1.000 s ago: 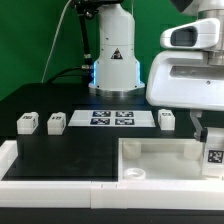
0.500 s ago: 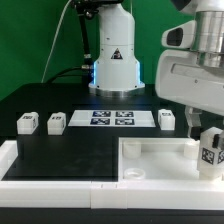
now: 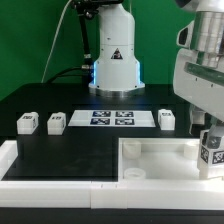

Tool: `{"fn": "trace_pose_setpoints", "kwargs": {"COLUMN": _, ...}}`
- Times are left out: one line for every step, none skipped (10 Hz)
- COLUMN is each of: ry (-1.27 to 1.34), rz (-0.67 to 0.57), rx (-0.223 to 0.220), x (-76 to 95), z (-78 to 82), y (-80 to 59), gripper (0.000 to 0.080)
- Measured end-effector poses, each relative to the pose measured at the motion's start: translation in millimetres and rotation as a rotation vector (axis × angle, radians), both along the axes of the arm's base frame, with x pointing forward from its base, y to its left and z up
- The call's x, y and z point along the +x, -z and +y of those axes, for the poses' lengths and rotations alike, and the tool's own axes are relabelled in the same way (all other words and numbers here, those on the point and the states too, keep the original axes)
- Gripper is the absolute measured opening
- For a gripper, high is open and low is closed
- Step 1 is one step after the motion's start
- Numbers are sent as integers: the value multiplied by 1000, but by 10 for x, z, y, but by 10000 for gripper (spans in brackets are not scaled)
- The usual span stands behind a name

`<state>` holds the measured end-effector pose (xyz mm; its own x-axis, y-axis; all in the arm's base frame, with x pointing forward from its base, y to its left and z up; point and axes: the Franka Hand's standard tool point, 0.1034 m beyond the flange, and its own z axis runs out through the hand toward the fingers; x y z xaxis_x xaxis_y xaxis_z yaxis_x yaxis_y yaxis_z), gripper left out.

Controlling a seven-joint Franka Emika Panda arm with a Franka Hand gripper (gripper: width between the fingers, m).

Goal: Assemble one leg

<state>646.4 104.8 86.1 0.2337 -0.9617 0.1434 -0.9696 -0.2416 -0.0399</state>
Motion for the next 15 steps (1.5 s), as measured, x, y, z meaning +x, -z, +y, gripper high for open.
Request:
{"fn": "trace_pose_setpoints", "kwargs": {"ry": -31, "rz": 4, "rx": -2, "x": -1, "z": 2, "y": 1, "gripper": 488}}
{"fn": "trace_pose_setpoints", "kwargs": {"ry": -41, "rz": 2, "rx": -1, "x": 2, "z": 14, "y": 0, "gripper": 488}}
{"fn": "trace_pose_setpoints", "kwargs": {"ry": -159, "rz": 6, "rx": -13, "x": 1, "z": 44, "y": -2, "gripper": 613}}
{"fn": "trace_pose_setpoints", "kwargs": {"ry": -310, "rz": 18, "rx": -24, "x": -15, "z": 83, "y": 0, "gripper": 638}}
{"fn": "trace_pose_setpoints", "kwargs": {"ry": -434, "rz": 21, "rx": -32, "x": -17, "z": 141, "y": -1, "gripper": 638}}
{"fn": "trace_pose_setpoints", "kwargs": {"ry": -591, "rz": 30, "rx": -44, "x": -19, "z": 203, "y": 5, "gripper": 648}}
{"fn": "trace_pose_setpoints", "kwargs": {"ry": -720, "rz": 39, "rx": -55, "x": -20, "z": 230, "y": 15, "gripper": 648}}
{"fn": "trace_pose_setpoints", "kwargs": {"ry": -866, "rz": 34, "rx": -76, "x": 3, "z": 214, "y": 15, "gripper": 649}}
{"fn": "trace_pose_setpoints", "kwargs": {"ry": -1033, "rz": 36, "rx": -102, "x": 20, "z": 212, "y": 16, "gripper": 649}}
{"fn": "trace_pose_setpoints", "kwargs": {"ry": -1145, "rz": 31, "rx": -126, "x": 35, "z": 236, "y": 11, "gripper": 649}}
{"fn": "trace_pose_setpoints", "kwargs": {"ry": -1262, "rz": 33, "rx": -150, "x": 43, "z": 226, "y": 3, "gripper": 649}}
{"fn": "trace_pose_setpoints", "kwargs": {"ry": -1375, "rz": 49, "rx": -168, "x": 49, "z": 199, "y": -4, "gripper": 649}}
{"fn": "trace_pose_setpoints", "kwargs": {"ry": -1436, "rz": 62, "rx": -182, "x": 48, "z": 189, "y": 4, "gripper": 649}}
{"fn": "trace_pose_setpoints", "kwargs": {"ry": -1434, "rz": 62, "rx": -181, "x": 47, "z": 188, "y": 7, "gripper": 649}}
{"fn": "trace_pose_setpoints", "kwargs": {"ry": -1434, "rz": 63, "rx": -181, "x": 46, "z": 187, "y": 9, "gripper": 649}}
